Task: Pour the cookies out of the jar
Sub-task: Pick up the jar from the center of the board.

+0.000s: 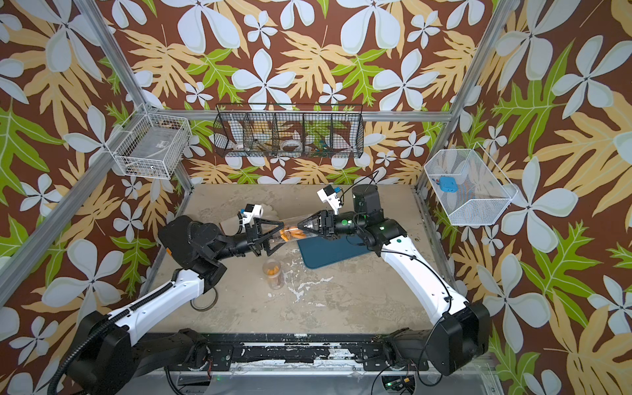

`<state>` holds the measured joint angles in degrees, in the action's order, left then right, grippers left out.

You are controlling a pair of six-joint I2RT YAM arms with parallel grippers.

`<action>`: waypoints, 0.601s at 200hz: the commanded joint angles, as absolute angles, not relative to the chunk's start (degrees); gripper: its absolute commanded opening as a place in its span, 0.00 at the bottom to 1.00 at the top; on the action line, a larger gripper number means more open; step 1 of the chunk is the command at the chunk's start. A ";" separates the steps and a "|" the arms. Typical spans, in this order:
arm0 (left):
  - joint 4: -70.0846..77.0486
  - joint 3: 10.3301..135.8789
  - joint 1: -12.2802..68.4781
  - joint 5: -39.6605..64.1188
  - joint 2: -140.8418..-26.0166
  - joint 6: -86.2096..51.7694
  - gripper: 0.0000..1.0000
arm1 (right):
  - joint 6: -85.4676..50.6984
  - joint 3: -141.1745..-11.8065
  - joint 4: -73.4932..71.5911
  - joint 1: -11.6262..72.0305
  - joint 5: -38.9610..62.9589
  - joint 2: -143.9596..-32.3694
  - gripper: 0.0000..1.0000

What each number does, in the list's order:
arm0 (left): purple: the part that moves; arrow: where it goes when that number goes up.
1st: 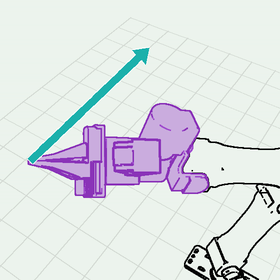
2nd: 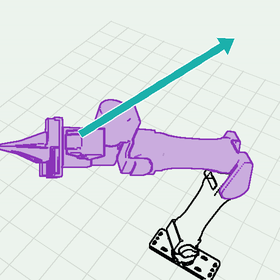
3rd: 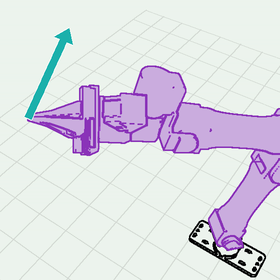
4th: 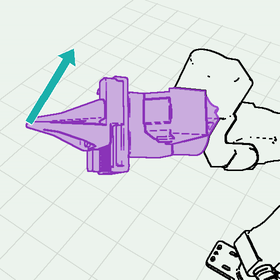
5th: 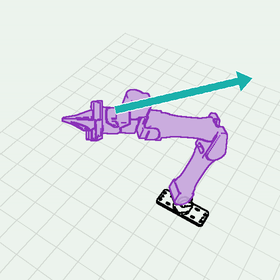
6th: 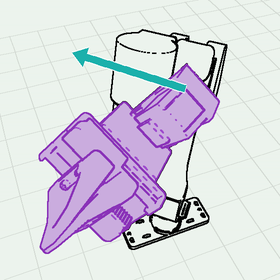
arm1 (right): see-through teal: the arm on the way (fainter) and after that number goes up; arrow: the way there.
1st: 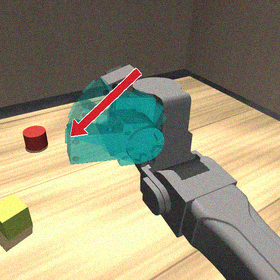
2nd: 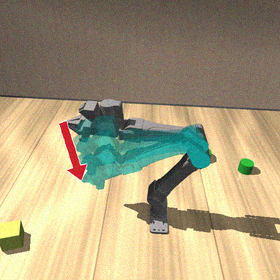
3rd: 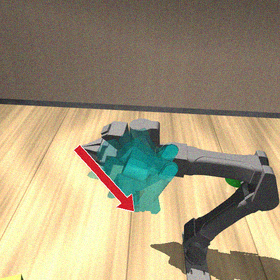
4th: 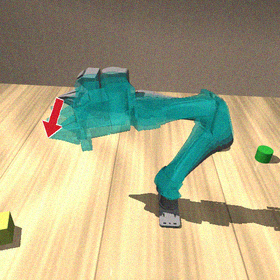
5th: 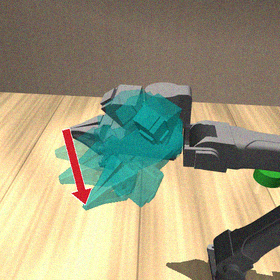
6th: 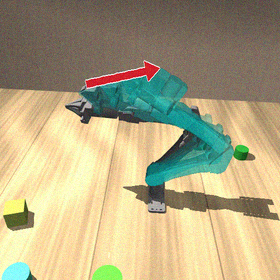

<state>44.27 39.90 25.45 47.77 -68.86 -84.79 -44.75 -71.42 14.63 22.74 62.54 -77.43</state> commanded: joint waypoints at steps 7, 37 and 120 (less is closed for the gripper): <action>49.63 40.46 25.32 48.95 -69.08 -87.13 1.00 | -44.18 -70.94 12.46 22.93 64.32 -77.27 0.53; 49.66 40.92 25.31 49.38 -69.17 -87.20 0.99 | -43.77 -70.88 12.98 22.92 63.96 -77.45 0.52; 53.86 39.27 25.31 51.68 -70.40 -89.61 0.91 | -44.13 -70.73 11.86 23.58 65.61 -79.33 0.53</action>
<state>47.88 39.70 25.39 50.02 -70.46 -88.18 -44.53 -70.70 12.82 23.35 65.71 -78.87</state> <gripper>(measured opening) 0.916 0.625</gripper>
